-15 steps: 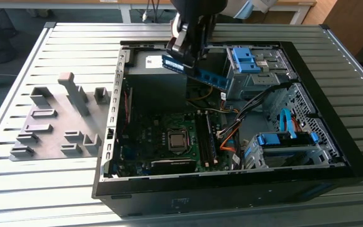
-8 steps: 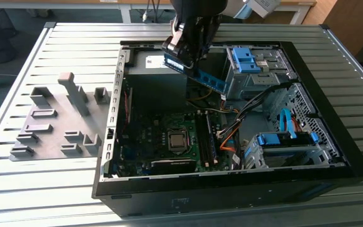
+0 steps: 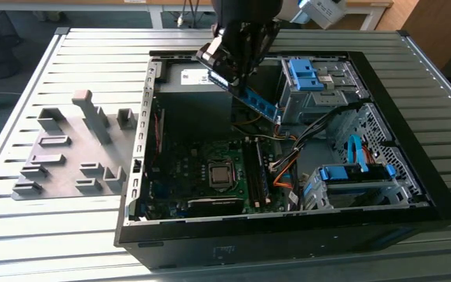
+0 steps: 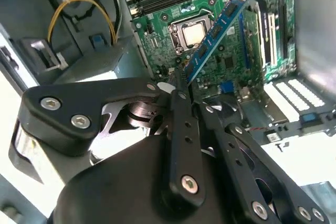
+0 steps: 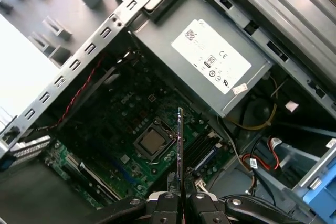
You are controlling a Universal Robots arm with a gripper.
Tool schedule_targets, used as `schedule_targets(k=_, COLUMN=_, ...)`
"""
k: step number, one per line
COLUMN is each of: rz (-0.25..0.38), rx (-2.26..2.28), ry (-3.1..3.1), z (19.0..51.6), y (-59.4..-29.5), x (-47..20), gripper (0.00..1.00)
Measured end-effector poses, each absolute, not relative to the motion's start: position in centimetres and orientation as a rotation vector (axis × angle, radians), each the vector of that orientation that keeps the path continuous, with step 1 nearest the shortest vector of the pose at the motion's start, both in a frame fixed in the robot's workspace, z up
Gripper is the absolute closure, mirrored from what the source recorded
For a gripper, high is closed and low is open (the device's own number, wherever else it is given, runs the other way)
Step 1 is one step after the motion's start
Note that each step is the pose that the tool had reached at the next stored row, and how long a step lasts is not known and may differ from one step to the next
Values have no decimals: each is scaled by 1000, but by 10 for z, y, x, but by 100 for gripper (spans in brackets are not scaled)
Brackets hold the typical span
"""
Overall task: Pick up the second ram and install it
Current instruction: 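Insert the second ram into the second slot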
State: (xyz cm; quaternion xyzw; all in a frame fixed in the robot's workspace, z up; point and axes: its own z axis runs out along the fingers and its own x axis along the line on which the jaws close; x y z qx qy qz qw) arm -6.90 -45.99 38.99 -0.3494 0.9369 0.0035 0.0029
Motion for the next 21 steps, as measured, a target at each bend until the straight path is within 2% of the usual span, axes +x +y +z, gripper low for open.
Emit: schedule_targets(k=21, rz=8, rx=-544, ry=3087, z=386, y=-460, x=-69, gripper=86)
